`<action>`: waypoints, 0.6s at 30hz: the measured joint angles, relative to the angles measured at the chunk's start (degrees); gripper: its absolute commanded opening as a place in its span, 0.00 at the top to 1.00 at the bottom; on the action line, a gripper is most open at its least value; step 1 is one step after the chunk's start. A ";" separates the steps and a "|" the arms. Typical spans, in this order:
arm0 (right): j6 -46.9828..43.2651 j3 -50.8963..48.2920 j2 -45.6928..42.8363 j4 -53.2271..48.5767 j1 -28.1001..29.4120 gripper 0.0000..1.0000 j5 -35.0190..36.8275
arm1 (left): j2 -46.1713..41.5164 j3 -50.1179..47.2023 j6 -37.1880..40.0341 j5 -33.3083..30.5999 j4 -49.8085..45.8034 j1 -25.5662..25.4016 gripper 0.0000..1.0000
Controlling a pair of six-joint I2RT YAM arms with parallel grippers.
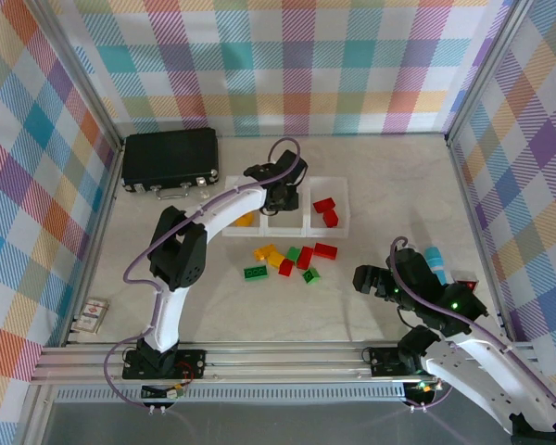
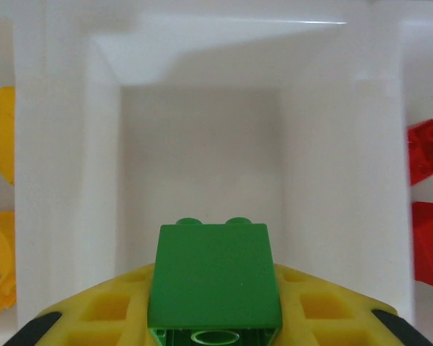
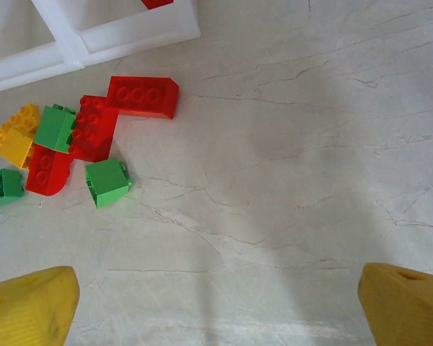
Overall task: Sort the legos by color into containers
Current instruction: Place the lego in the container.
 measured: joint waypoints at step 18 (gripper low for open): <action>-0.02 0.00 0.98 -0.04 0.00 0.01 0.02 | -9.70 -9.14 6.64 2.40 4.68 0.85 0.21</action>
